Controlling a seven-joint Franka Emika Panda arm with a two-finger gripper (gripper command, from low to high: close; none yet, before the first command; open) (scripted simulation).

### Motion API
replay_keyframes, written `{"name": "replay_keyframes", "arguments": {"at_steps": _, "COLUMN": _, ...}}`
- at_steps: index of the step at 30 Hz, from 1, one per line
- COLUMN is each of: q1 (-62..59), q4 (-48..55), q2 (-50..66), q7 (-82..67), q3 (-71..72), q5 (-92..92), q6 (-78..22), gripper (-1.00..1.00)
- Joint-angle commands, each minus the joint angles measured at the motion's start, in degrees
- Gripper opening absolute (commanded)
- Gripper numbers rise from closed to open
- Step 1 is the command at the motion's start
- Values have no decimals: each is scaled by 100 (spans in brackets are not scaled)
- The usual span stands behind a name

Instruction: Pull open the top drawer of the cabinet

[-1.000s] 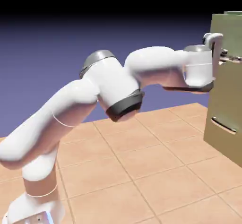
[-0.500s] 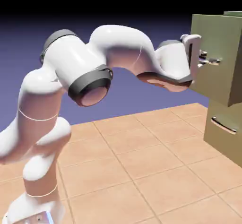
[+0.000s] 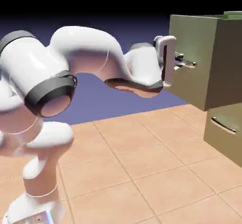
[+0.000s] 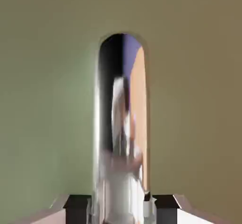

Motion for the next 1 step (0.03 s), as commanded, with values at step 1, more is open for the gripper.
{"name": "replay_keyframes", "arguments": {"at_steps": 1, "q1": -207, "q4": -194, "q2": -126, "q7": -65, "q3": 196, "q5": 66, "q6": -33, "gripper": 100}}
